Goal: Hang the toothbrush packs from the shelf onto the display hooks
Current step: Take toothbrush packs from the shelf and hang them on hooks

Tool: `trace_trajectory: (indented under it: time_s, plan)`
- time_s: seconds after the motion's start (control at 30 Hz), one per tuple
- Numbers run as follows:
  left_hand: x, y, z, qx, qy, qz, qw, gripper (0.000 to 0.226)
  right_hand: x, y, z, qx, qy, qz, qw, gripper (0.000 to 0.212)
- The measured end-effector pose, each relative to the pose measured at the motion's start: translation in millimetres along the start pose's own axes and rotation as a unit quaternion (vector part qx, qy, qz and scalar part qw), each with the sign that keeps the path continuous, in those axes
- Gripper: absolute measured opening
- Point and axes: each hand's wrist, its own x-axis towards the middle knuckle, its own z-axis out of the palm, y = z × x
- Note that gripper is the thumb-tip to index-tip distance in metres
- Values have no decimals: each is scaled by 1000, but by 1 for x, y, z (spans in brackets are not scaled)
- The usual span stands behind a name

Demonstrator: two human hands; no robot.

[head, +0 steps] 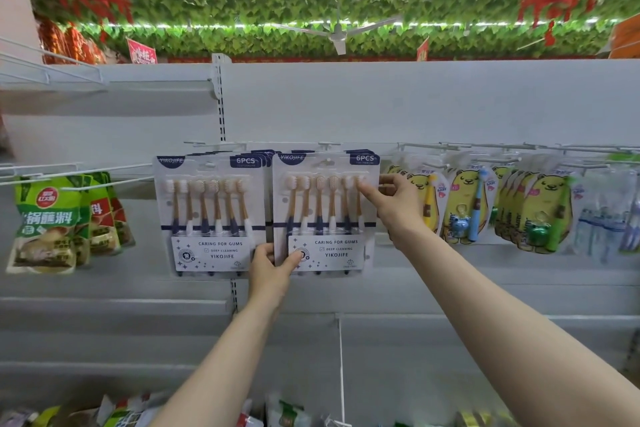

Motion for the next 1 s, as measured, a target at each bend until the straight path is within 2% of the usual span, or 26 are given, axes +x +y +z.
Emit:
trace_trajectory:
  time_s: [0.47,0.63,0.83,1.0]
  plan:
    - [-3,-11,0,18,37,-4,999,52,0,1,-1,-8,-3,5,1000,39]
    - [-5,-8,-1,22,46,-6,999,51,0,0,-2,-7,-8,11,1000,39]
    - [-8,-7,1,33,54,-14,998,51,0,-1,-3,-19,-9,19,1000,49]
    - [-8,-10,3,27,61,-25,997,42,0,0,-3,-26,-11,18,999,50]
